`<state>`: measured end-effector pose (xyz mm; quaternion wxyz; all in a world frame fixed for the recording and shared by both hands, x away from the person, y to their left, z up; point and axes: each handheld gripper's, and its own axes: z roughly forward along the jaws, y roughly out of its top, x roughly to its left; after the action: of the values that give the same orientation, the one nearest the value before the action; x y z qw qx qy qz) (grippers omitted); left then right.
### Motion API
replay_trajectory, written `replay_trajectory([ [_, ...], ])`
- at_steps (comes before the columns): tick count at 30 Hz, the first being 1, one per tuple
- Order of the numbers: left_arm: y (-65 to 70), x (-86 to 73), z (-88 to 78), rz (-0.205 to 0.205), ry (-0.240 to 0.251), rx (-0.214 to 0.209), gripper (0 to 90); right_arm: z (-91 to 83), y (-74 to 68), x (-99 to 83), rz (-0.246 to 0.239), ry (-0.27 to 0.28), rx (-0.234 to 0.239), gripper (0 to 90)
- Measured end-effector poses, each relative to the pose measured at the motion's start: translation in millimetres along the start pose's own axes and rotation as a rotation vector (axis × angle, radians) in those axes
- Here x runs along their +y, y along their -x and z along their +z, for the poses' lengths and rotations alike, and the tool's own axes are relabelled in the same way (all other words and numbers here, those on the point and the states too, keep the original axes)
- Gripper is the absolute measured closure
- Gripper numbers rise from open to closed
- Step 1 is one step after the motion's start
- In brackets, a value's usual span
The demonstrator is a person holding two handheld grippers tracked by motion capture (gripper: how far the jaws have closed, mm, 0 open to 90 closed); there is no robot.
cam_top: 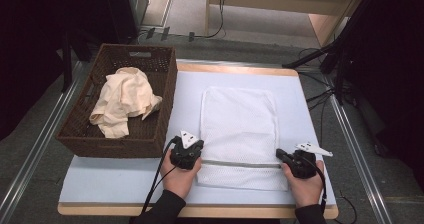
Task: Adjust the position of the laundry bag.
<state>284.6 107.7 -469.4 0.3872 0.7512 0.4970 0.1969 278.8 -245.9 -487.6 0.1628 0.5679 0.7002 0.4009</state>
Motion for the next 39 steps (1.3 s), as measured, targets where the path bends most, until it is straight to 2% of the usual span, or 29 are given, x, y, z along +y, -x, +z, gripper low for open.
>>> replay_trajectory([
  [8, -12.5, -11.6, -18.0, -0.019, 0.016, 0.038, 90.0, 6.2, -18.9, -0.8, -0.023, -0.007, 0.018, 90.0],
  [13, -21.3, -21.5, -29.6, 0.003, 0.014, 0.066, 90.0, 8.7, -29.0, -1.7, -0.039, -0.008, 0.041, 90.0],
  [20, -31.1, -26.2, -37.7, -0.012, 0.026, 0.086, 90.0, 8.8, -36.5, -3.6, -0.032, 0.000, 0.050, 90.0],
  [22, -33.2, -27.0, -39.2, -0.011, 0.023, 0.076, 90.0, 9.4, -41.3, -4.4, -0.052, 0.003, 0.047, 90.0],
  [24, -34.0, -27.6, -41.2, -0.011, 0.039, 0.062, 86.7, 6.9, -39.1, -3.5, -0.038, 0.013, 0.062, 86.1],
  [25, -34.1, -27.9, -43.6, -0.010, 0.055, 0.048, 83.0, 5.8, -37.5, -3.1, -0.030, 0.020, 0.072, 80.4],
  [26, -34.5, -27.8, -45.5, -0.007, 0.067, 0.018, 77.9, 3.1, -34.8, -2.6, -0.029, 0.034, 0.081, 68.4],
  [27, -34.5, -27.8, -45.5, -0.007, 0.067, 0.018, 74.0, 3.1, -34.8, -2.6, -0.029, 0.034, 0.081, 68.4],
  [28, -33.5, -26.2, -48.9, -0.005, 0.078, -0.036, 68.9, -3.0, -31.3, -2.9, -0.039, 0.047, 0.101, 57.8],
  [29, -32.0, -25.0, -50.4, 0.006, 0.078, -0.056, 64.4, -5.9, -29.7, -3.2, -0.041, 0.042, 0.119, 54.3],
  [30, -32.0, -25.0, -50.4, 0.006, 0.078, -0.056, 59.7, -5.9, -29.7, -3.2, -0.041, 0.042, 0.119, 54.3],
  [31, -28.9, -24.0, -53.9, 0.027, 0.084, -0.067, 59.7, -10.0, -28.0, -3.4, -0.046, 0.043, 0.134, 50.7],
  [32, -26.7, -23.5, -56.9, 0.037, 0.100, -0.098, 56.8, -20.5, -25.4, -4.7, -0.047, 0.056, 0.125, 42.2],
  [34, -24.3, -22.4, -59.2, 0.038, 0.111, -0.129, 54.8, -26.2, -25.6, -6.3, -0.053, 0.056, 0.113, 35.9],
  [36, -22.3, -21.4, -59.9, 0.037, 0.118, -0.149, 54.0, -30.3, -26.7, -8.9, -0.061, 0.051, 0.098, 32.8],
  [39, -17.3, -20.1, -60.4, 0.046, 0.118, -0.187, 53.2, -38.7, -28.4, -14.8, -0.046, 0.061, 0.105, 32.0],
])
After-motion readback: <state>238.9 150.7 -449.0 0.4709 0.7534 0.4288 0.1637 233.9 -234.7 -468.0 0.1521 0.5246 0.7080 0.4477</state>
